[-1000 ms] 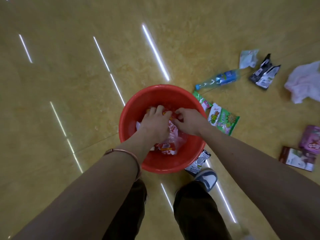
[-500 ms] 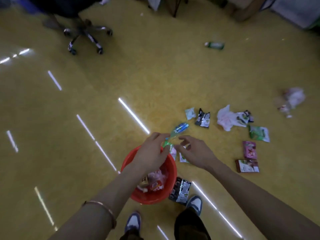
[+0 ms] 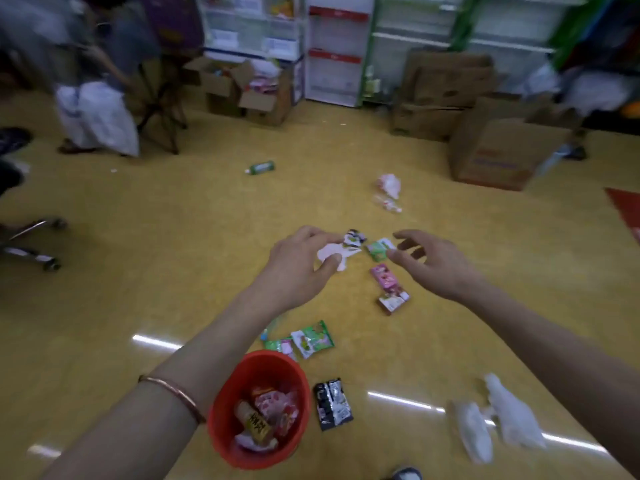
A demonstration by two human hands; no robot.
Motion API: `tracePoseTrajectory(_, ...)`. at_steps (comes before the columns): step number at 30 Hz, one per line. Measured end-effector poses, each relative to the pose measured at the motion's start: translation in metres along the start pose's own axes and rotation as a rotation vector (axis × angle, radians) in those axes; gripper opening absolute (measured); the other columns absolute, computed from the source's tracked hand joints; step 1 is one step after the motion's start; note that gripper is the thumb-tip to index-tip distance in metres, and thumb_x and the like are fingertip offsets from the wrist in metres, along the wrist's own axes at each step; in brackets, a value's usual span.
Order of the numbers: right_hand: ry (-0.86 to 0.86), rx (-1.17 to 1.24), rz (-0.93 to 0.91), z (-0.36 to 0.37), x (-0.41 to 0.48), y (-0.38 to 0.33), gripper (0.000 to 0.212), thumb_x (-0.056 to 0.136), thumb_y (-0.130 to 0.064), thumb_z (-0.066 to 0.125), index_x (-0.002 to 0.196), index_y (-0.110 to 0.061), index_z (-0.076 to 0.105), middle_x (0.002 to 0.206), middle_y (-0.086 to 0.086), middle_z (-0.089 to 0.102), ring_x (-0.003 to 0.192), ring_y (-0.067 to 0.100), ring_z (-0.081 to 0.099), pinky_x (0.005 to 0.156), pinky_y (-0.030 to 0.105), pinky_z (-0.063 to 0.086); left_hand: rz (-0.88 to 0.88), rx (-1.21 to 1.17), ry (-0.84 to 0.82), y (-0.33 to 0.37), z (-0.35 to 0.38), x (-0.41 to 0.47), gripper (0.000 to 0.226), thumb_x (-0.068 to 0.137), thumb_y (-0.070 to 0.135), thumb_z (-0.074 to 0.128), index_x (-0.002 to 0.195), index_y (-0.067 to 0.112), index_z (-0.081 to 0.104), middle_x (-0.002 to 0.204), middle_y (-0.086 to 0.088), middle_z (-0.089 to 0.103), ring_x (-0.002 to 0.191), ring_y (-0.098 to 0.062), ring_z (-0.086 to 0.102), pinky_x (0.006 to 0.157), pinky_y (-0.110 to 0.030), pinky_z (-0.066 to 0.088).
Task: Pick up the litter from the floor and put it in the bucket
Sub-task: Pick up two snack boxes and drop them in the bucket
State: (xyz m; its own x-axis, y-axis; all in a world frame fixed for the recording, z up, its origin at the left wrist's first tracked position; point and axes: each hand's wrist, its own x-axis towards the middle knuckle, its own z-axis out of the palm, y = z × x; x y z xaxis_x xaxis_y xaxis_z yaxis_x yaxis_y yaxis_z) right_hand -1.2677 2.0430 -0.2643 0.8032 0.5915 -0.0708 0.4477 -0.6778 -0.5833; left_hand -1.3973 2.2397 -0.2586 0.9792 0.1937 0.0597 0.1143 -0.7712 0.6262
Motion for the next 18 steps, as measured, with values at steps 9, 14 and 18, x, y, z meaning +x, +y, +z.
tracePoseTrajectory(9, 0.292, -0.029, 0.282, -0.119, -0.114, 0.093, 0.058, 0.086, -0.049, 0.057, 0.137, -0.023, 0.045, 0.122, -0.002, 0.057, 0.099, 0.016, 0.059, 0.085, 0.031, 0.047, 0.317, -0.049, -0.129, 0.145, 0.072, 0.055, 0.038, 0.092, 0.031, 0.054, 0.130, 0.027, 0.051, 0.129, 0.001, 0.046, 0.126, -0.016, 0.043, 0.110, -0.042, 0.029)
tracePoseTrajectory(14, 0.324, -0.025, 0.381, -0.156, -0.152, 0.144, 0.062, 0.086, -0.050, 0.057, 0.139, -0.023, 0.041, 0.125, -0.002, 0.056, 0.102, 0.016, 0.058, 0.088, 0.038, 0.050, 0.412, -0.090, -0.235, 0.201, 0.120, 0.072, 0.042, 0.093, 0.032, 0.053, 0.134, 0.026, 0.047, 0.133, 0.003, 0.040, 0.126, -0.010, 0.038, 0.099, -0.014, 0.023)
tracePoseTrajectory(18, 0.327, -0.025, 0.379, -0.175, -0.151, 0.177, 0.062, 0.087, -0.048, 0.057, 0.140, -0.022, 0.040, 0.126, -0.001, 0.055, 0.102, 0.016, 0.058, 0.084, 0.032, 0.049, 0.376, -0.101, -0.294, 0.220, 0.149, 0.087, 0.044, 0.094, 0.033, 0.052, 0.136, 0.026, 0.043, 0.135, 0.005, 0.037, 0.127, -0.007, 0.035, 0.094, -0.012, 0.022)
